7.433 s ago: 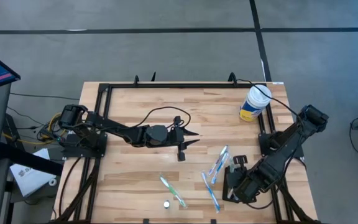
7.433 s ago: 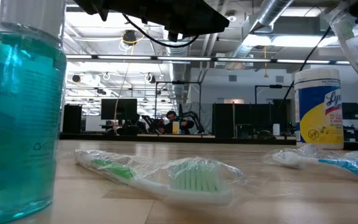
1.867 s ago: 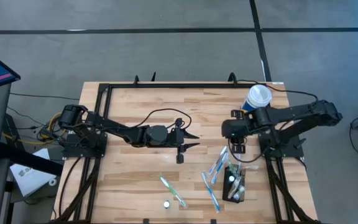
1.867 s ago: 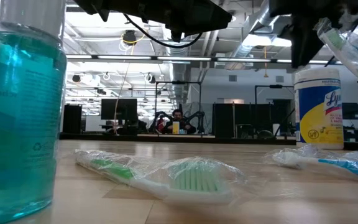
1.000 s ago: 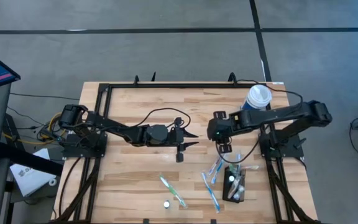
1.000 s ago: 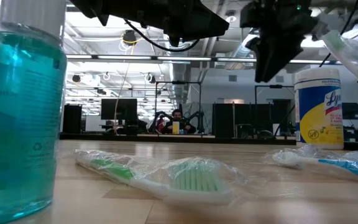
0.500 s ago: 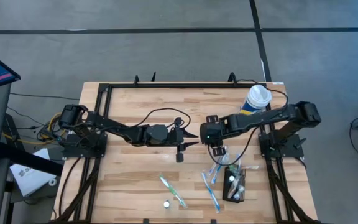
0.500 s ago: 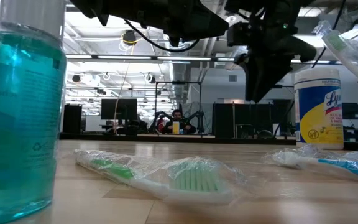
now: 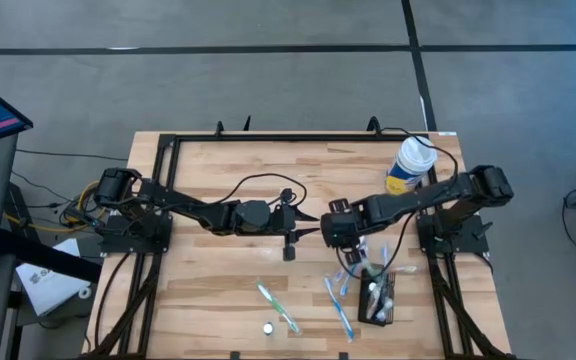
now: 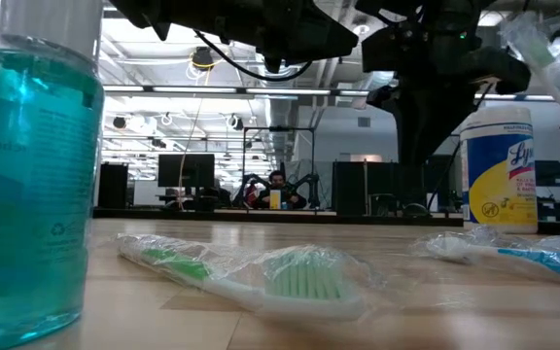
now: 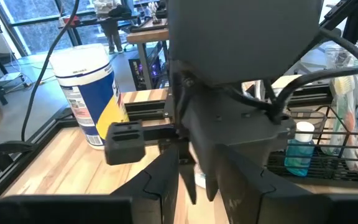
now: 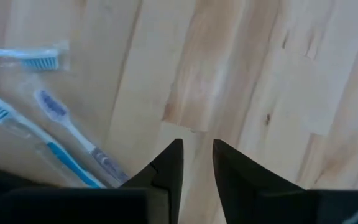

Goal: Pick & Place toothbrushing station
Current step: Put the purple toothbrush into the black wire organizer

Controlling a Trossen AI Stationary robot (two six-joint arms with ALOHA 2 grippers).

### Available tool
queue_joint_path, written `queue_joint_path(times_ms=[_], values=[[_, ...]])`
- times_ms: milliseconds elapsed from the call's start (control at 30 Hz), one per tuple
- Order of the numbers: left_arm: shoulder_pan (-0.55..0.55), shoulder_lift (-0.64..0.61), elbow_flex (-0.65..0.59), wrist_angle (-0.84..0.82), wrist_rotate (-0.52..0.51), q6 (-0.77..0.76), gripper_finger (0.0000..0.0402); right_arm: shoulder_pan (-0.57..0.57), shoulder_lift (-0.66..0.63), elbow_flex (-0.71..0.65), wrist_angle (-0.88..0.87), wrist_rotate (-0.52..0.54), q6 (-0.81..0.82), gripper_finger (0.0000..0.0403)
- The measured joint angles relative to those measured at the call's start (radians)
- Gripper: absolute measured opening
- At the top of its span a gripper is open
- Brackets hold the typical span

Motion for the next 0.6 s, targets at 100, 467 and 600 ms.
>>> queue_joint_path(times_ms=[100, 467, 600], values=[[0.0, 0.0, 0.0, 0.0, 0.0, 0.0, 0.0099, 0.014, 0.0, -0.03, 0.037, 0.0, -0.004, 0.0069], [0.002, 0.0, 0.0, 0.0, 0.0, 0.0, 0.0099, 0.021, 0.0, -0.044, 0.093, -0.021, -0.005, 0.0067], [0.002, 0.0, 0.0, 0.0, 0.0, 0.0, 0.0099, 0.034, 0.031, -0.043, 0.108, -0.05, 0.018, 0.0067]])
